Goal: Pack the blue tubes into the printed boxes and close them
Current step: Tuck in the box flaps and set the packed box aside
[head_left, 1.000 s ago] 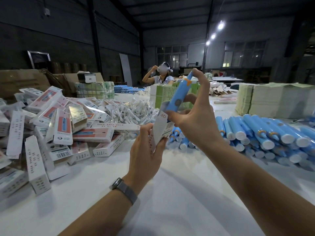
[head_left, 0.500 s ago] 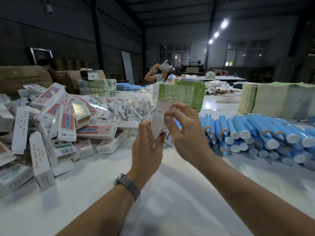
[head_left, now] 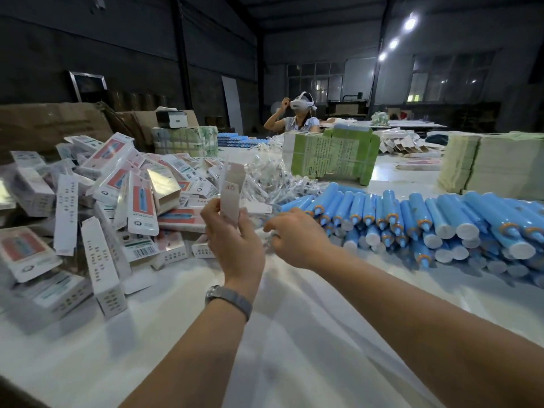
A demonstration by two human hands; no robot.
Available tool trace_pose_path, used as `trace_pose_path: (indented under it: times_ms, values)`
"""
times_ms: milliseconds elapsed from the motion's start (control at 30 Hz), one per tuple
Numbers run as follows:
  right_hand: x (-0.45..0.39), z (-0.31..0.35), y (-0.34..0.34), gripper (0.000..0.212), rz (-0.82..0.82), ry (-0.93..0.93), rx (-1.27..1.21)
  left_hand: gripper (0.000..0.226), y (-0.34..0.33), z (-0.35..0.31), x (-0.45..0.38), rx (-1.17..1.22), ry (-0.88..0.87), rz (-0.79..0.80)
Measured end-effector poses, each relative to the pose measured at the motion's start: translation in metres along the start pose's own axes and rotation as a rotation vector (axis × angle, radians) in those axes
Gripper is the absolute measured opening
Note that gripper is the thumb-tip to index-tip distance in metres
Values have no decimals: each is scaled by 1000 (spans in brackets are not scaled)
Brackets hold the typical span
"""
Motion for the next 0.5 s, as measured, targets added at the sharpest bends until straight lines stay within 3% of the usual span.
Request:
trace_pose_path:
  times_ms: [133, 300, 500]
  values:
    - [-44, 15, -32, 34, 149, 50, 324, 34, 5, 3, -5, 26, 47, -58]
    - [-76, 12, -57, 38, 305, -54, 362, 36, 4, 3, -8, 0, 54, -50]
    - [-87, 8, -62, 39, 207, -79, 341, 32, 3, 2, -8, 6, 27, -46]
Point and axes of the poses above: each hand's wrist, its own x-axis away from the middle knuckle, its own y-axis out of the back of the hand, z = x × y, the point moved 6 cm from there along -x, towards the middle knuckle, and after that the axes turned 6 degrees about -x, right-handed, at the moved point
